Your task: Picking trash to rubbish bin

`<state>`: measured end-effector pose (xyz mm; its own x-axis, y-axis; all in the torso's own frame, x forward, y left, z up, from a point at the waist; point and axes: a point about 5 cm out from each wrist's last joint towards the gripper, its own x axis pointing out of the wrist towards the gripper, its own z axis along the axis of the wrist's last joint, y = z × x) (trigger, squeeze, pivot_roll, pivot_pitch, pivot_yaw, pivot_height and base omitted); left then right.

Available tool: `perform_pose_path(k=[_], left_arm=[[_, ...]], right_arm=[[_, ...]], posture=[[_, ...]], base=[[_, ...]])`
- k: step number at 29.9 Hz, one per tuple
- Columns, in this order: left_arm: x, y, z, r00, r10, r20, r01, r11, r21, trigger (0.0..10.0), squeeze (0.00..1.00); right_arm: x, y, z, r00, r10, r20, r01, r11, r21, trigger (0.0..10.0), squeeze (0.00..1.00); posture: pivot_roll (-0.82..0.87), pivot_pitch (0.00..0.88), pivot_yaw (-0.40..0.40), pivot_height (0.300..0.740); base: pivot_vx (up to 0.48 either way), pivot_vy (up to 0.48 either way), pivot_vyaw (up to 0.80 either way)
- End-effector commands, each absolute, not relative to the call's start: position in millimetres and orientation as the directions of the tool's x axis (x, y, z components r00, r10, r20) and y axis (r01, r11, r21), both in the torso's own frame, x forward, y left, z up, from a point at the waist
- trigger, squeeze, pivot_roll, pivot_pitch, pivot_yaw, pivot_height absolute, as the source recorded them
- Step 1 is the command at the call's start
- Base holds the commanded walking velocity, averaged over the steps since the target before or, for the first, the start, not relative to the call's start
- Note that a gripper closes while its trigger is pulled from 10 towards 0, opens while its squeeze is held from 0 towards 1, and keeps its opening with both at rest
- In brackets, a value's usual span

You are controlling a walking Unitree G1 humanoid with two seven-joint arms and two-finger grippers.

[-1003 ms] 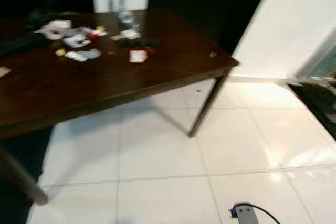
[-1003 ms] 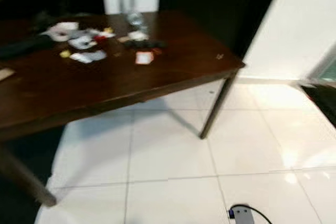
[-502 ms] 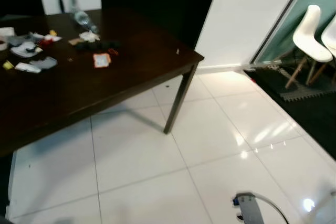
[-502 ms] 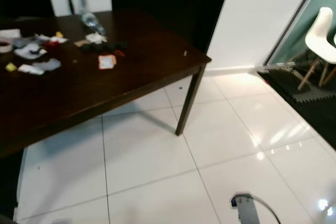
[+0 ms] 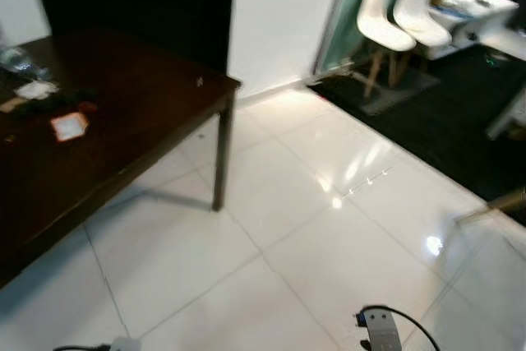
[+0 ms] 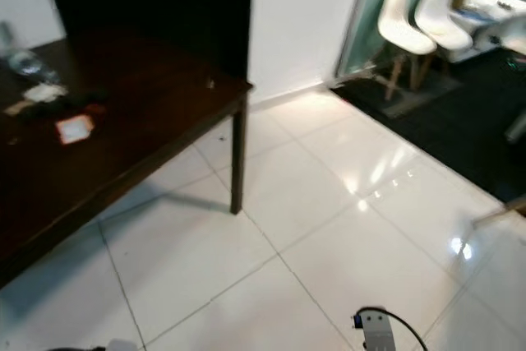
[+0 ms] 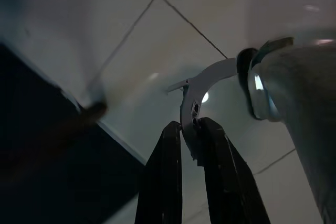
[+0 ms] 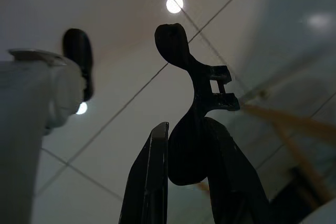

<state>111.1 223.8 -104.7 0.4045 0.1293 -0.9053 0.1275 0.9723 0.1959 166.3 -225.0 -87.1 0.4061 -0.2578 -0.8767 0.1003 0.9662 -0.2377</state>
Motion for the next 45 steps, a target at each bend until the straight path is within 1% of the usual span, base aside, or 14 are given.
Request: perform_pose_path(k=[1, 8, 15, 19, 26, 30, 37, 45], left_arm=[[111, 216, -107, 0.388, 0.1, -0.916, 0.165, 0.97, 0.176, 10.0, 0.0], [119, 214, -105, 0.406, 0.09, -0.909, 0.143, 0.977, 0.161, 10.0, 0.0], [117, 211, -106, 0.394, 0.07, -0.916, 0.146, 0.98, 0.138, 10.0, 0.0], [113, 208, -108, 0.382, 0.061, -0.922, 0.124, 0.985, 0.117, 10.0, 0.0], [114, 203, -108, 0.384, 0.057, -0.922, 0.105, 0.989, 0.104, 10.0, 0.0], [115, 203, -108, 0.386, 0.057, -0.921, 0.097, 0.99, 0.102, 10.0, 0.0], [117, 203, -107, 0.395, 0.05, -0.917, 0.085, 0.992, 0.091, 10.0, 0.0], [114, 202, -108, 0.391, 0.052, -0.919, 0.07, 0.994, 0.086, 10.0, 0.0]], right_arm=[[169, -225, -86, 0.413, -0.265, -0.871, 0.112, 0.964, -0.24, 10.0, 0.0], [165, -219, -89, 0.404, -0.257, -0.878, 0.112, 0.966, -0.232, 10.0, 0.0], [163, -218, -90, 0.399, -0.258, -0.88, 0.12, 0.966, -0.229, 10.0, 0.0], [159, -220, -91, 0.39, -0.263, -0.882, 0.101, 0.965, -0.243, 10.0, 0.0], [158, -227, -90, 0.391, -0.274, -0.878, 0.099, 0.962, -0.256, 10.0, 0.0], [159, -229, -89, 0.397, -0.278, -0.875, 0.107, 0.961, -0.257, 10.0, 0.0], [168, -232, -84, 0.43, -0.284, -0.857, 0.126, 0.959, -0.254, 10.0, 0.0], [172, -233, -82, 0.436, -0.284, -0.854, 0.118, 0.959, -0.258, 10.0, 0.0]], posture=[[0.12, 0.057, -0.018, 0.74], [0.12, 0.071, -0.011, 0.74], [0.11, 0.065, -0.016, 0.74], [0.11, 0.065, -0.024, 0.74], [0.1, 0.066, -0.035, 0.74], [0.09, 0.071, -0.037, 0.74], [0.1, 0.079, -0.038, 0.74], [0.1, 0.083, -0.048, 0.74]], base=[[0.0, 0.0, -0.8], [0.0, 0.0, -0.8], [0.0, 0.0, -0.8], [0.0, 0.0, -0.8], [0.0, 0.0, -0.8], [0.0, 0.0, -0.8], [0.0, 0.0, -0.8], [0.0, 0.0, -0.8]])
